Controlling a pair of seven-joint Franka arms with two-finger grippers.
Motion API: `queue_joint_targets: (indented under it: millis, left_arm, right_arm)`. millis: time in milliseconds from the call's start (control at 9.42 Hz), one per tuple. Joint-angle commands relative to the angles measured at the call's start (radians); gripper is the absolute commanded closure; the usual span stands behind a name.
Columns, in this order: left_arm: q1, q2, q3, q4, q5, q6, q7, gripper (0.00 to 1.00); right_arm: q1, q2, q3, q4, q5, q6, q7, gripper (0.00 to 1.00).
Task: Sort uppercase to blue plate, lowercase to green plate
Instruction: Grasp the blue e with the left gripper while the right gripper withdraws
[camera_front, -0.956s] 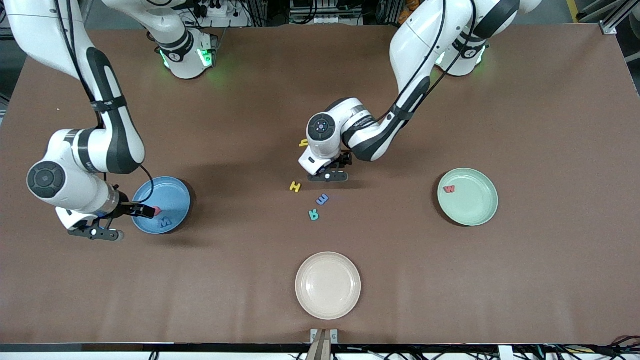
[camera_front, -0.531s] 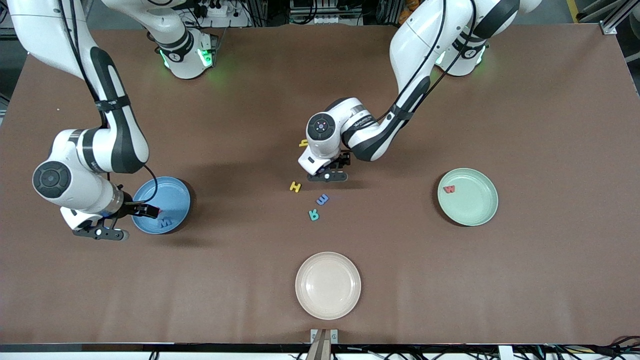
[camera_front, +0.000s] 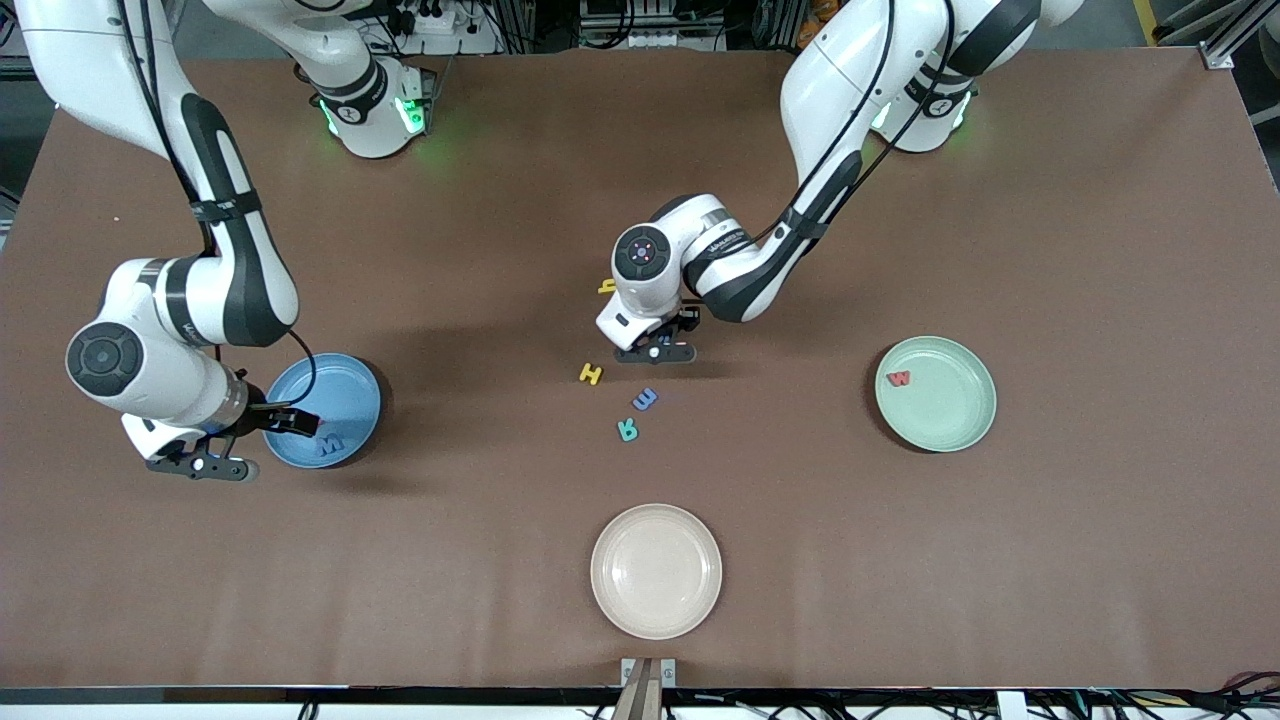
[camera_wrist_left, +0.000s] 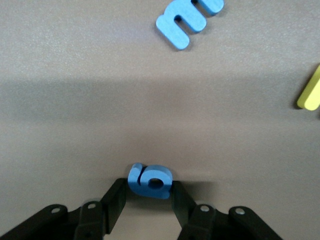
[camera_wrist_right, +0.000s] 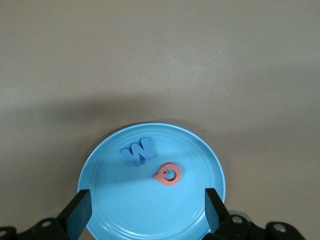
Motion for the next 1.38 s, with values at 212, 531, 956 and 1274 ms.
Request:
queue_joint_targets:
  millis: [212, 531, 956, 1274]
  left_arm:
    - [0.002, 0.012, 0.001, -0.003, -0.013, 0.006, -0.016, 0.61]
    - [0.002, 0.009, 0.004, -0.001, -0.015, 0.006, -0.013, 0.67]
    - [0.020, -0.014, 0.004, -0.003, -0.018, 0.004, -0.004, 0.86]
    - [0.029, -0.039, 0.004, -0.004, -0.038, -0.031, 0.017, 0.94]
  right_arm:
    - [0.008, -0.016, 0.002, -0.016, 0.016, -0.002, 0.000, 0.00]
    - [0.019, -0.017, 0.002, -0.014, 0.016, -0.002, 0.009, 0.00]
    - [0.026, -0.017, 0.002, -0.014, 0.016, -0.002, 0.011, 0.00]
    - [0.077, -0.014, 0.002, -0.010, 0.016, -0.002, 0.114, 0.00]
